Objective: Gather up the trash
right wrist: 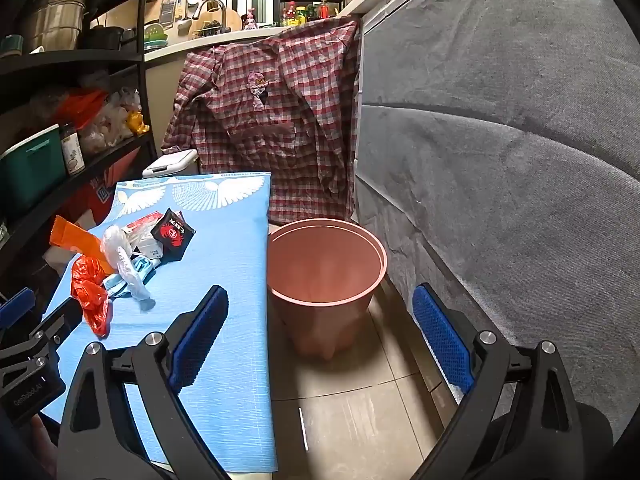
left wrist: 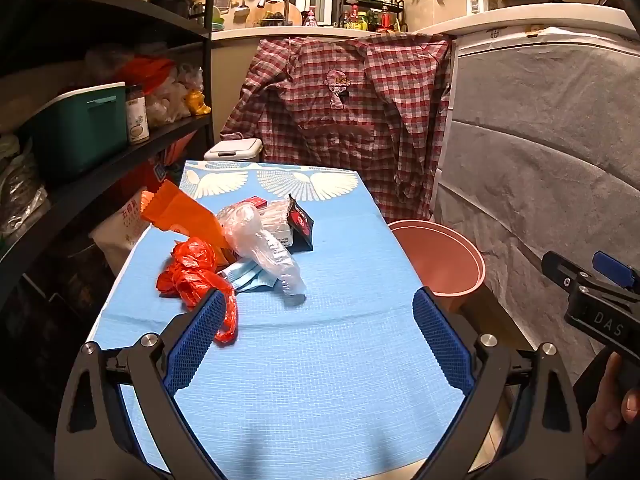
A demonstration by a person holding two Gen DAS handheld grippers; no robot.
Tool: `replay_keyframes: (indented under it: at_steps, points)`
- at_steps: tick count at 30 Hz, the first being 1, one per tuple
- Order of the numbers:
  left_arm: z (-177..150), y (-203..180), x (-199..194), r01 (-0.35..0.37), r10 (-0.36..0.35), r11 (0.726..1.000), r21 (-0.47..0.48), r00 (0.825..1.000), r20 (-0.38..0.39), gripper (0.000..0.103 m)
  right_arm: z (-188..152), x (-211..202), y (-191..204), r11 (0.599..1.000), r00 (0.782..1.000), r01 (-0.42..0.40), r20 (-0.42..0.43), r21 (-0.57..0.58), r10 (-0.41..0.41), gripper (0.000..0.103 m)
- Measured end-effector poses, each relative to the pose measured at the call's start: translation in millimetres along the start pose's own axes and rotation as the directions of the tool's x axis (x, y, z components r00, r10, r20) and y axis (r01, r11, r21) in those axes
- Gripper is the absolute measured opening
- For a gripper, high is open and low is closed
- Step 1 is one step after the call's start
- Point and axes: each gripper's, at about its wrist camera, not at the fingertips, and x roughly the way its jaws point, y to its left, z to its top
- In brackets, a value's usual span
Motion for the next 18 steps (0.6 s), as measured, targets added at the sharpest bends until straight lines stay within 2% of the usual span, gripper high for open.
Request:
replay_keyframes:
  at_steps: [18]
  points:
    - [0.4,0.4,-0.5,-0.002,0.002,1.000,0.006,1.000,0.002,0.092,0.3,-0.4,-1.8,1.000,1.000,0.000,0.002,0.001,0.000,0.092]
